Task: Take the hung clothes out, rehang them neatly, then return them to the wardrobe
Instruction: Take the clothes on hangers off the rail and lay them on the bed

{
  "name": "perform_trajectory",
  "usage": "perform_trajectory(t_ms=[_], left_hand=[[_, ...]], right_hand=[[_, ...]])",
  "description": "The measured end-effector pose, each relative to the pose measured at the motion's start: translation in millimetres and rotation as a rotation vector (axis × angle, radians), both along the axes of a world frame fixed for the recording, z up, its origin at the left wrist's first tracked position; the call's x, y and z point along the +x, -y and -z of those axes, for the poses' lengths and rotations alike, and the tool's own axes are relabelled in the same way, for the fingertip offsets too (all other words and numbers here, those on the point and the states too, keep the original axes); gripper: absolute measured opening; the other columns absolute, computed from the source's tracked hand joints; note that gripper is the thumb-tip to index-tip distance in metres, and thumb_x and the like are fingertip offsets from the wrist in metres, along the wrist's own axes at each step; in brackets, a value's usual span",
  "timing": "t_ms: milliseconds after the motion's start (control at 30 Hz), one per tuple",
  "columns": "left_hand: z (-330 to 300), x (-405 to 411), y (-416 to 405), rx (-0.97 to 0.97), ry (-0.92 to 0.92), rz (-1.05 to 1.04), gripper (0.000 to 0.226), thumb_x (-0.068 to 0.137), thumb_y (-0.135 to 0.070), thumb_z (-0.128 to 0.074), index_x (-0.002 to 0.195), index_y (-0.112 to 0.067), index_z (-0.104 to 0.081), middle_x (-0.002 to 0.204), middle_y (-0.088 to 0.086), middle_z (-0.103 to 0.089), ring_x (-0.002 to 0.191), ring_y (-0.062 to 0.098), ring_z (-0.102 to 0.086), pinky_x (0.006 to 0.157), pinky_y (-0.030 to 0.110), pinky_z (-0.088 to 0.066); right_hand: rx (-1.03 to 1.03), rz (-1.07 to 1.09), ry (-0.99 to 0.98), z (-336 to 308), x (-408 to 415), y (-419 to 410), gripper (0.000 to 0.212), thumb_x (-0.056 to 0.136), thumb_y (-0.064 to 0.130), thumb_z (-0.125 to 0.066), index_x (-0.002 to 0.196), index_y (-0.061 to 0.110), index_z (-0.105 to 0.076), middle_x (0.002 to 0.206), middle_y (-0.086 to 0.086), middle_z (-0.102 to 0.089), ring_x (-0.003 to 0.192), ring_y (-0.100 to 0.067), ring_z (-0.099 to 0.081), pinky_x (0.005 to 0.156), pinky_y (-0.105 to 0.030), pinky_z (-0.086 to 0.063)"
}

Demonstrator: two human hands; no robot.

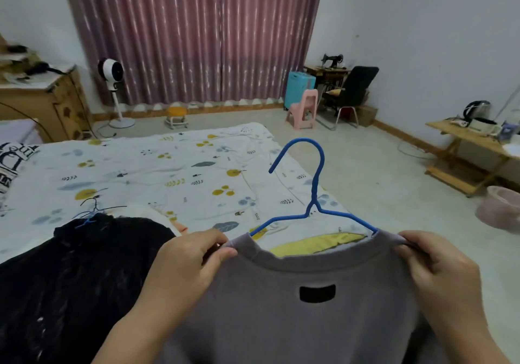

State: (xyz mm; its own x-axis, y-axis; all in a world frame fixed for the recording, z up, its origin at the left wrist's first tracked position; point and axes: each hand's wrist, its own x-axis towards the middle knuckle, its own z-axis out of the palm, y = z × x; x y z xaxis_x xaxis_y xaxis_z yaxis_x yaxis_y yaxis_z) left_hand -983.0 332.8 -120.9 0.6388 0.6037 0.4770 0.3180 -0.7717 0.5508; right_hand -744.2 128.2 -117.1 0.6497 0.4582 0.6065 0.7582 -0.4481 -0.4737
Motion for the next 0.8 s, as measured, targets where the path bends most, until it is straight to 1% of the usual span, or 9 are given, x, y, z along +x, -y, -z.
perform_trajectory(t_ms=[67,167,267,333,400,467,600,733,800], left_hand=[[5.8,22.7,0.6,-0.026,-0.005,-0.021,0.014,0.075,-0.035,-0.06,0.07,-0.023,-0.064,0.057,-0.027,-0.048,0.061,-0.007,-0.049,0.059,0.007,-0.034],[16.1,54.0,-4.6,-0.049,-0.023,-0.051,0.015,0.077,-0.034,-0.062,0.071,-0.02,-0.066,0.057,-0.021,-0.052,0.063,0.0,-0.049,0.058,0.009,-0.034],[27.8,80.4,-17.0,-0.069,-0.061,-0.086,0.011,0.079,-0.023,-0.072,0.071,-0.019,-0.066,0.058,-0.015,-0.055,0.066,0.004,-0.049,0.058,0.011,-0.035],[35.5,97.4,-28.3,-0.085,-0.09,-0.107,0.009,0.078,-0.021,-0.072,0.072,-0.019,-0.067,0.058,-0.015,-0.056,0.067,0.004,-0.05,0.056,0.013,-0.035],[44.1,114.5,-44.2,-0.101,-0.112,-0.131,0.008,0.079,-0.022,-0.071,0.073,-0.02,-0.067,0.06,-0.016,-0.057,0.062,0.006,-0.051,0.056,0.015,-0.034],[54.8,130.4,-64.4,-0.113,-0.125,-0.16,0.007,0.079,-0.024,-0.07,0.075,-0.021,-0.067,0.063,-0.015,-0.06,0.061,0.005,-0.053,0.058,0.018,-0.037],[76.8,157.4,-108.1,-0.171,-0.153,-0.207,0.007,0.081,-0.027,-0.068,0.074,-0.025,-0.066,0.062,-0.017,-0.057,0.064,0.005,-0.054,0.059,0.015,-0.036],[98.2,183.1,-155.0,-0.253,-0.182,-0.259,0.009,0.082,-0.027,-0.067,0.074,-0.029,-0.064,0.063,-0.015,-0.057,0.068,0.009,-0.055,0.061,0.02,-0.035],[106.7,195.5,-179.0,-0.267,-0.197,-0.273,0.008,0.083,-0.026,-0.066,0.075,-0.027,-0.064,0.064,-0.014,-0.058,0.069,0.007,-0.054,0.061,0.018,-0.034]], right_hand=[[-0.026,-0.025,-0.005,3.9,28.8,-5.0,0.027,0.067,-0.017,-0.068,0.077,0.008,-0.07,0.069,-0.001,-0.06,0.066,-0.029,-0.057,0.069,-0.009,-0.033],[-0.053,-0.064,-0.007,9.7,67.3,-18.4,0.026,0.067,-0.017,-0.069,0.077,0.007,-0.07,0.069,-0.001,-0.06,0.068,-0.031,-0.06,0.07,-0.008,-0.032],[-0.085,-0.092,-0.011,19.1,101.0,-37.0,0.023,0.067,-0.015,-0.07,0.078,0.005,-0.07,0.072,-0.008,-0.067,0.069,-0.03,-0.061,0.072,-0.005,-0.032],[-0.104,-0.116,-0.045,26.6,121.0,-52.8,0.021,0.07,-0.012,-0.07,0.079,0.006,-0.07,0.075,-0.008,-0.068,0.07,-0.028,-0.059,0.07,-0.012,-0.035],[-0.123,-0.136,-0.069,34.3,139.3,-72.3,0.017,0.073,-0.008,-0.068,0.081,0.007,-0.07,0.077,-0.007,-0.068,0.072,-0.028,-0.059,0.071,-0.028,-0.041],[-0.144,-0.139,-0.087,43.1,156.3,-95.1,0.014,0.076,-0.005,-0.068,0.083,0.007,-0.071,0.081,-0.008,-0.069,0.077,-0.03,-0.061,0.073,-0.034,-0.044],[-0.191,-0.169,-0.151,66.0,187.2,-146.0,0.013,0.078,-0.003,-0.067,0.086,0.007,-0.071,0.086,-0.01,-0.071,0.082,-0.031,-0.062,0.076,-0.036,-0.045],[-0.243,-0.196,-0.232,88.5,214.0,-197.4,0.012,0.08,0.0,-0.066,0.086,0.009,-0.071,0.084,-0.01,-0.07,0.082,-0.031,-0.063,0.076,-0.037,-0.047],[-0.266,-0.204,-0.237,97.6,226.4,-222.3,0.011,0.08,0.002,-0.067,0.086,0.01,-0.071,0.084,-0.009,-0.07,0.081,-0.03,-0.063,0.075,-0.037,-0.047]])
